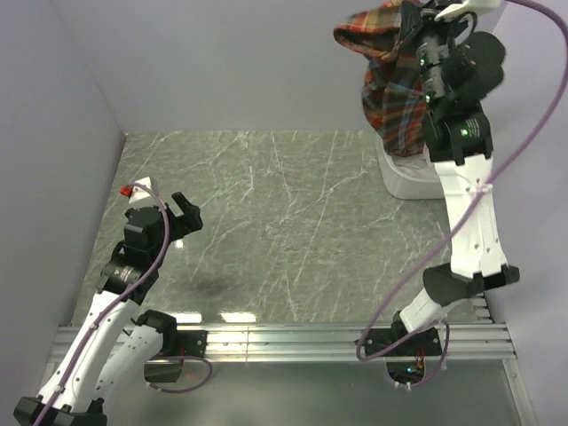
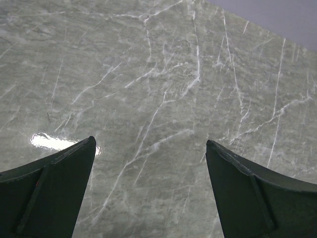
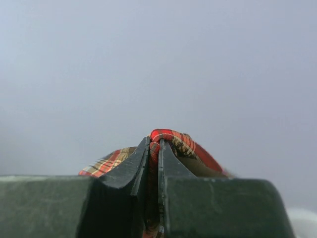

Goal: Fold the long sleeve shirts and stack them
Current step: Grab the shirt from the pile, then move the shirt to the center of the board

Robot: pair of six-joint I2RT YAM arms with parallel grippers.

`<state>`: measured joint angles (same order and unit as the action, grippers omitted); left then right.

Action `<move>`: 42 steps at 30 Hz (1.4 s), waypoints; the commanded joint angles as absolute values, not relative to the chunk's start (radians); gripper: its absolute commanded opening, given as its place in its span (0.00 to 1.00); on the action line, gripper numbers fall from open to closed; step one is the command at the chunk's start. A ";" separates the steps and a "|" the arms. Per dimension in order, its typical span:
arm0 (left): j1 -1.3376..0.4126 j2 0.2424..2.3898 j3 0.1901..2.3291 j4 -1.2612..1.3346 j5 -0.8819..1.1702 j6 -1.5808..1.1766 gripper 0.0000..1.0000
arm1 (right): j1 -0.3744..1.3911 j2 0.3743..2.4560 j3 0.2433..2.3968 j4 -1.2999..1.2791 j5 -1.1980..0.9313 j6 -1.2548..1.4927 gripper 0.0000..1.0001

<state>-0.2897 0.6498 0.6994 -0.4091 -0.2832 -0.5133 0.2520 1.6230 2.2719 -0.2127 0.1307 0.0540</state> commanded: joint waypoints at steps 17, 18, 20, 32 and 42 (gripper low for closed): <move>-0.295 0.555 0.686 -0.388 -0.347 -0.529 0.99 | 0.669 1.758 2.393 0.192 -0.343 0.034 0.00; -0.295 0.552 0.684 -0.387 -0.348 -0.531 0.99 | 0.681 1.785 2.410 0.195 -0.353 0.025 0.00; -0.295 0.551 0.684 -0.384 -0.348 -0.531 0.99 | 0.712 1.816 2.451 0.167 -0.354 0.009 0.00; -0.295 0.517 0.686 -0.391 -0.408 -0.549 0.99 | 0.719 1.490 1.696 0.101 -0.267 -0.107 0.38; -0.293 0.495 0.693 -0.390 -0.479 -0.633 0.99 | 0.721 1.062 0.938 -0.133 -0.064 0.100 0.78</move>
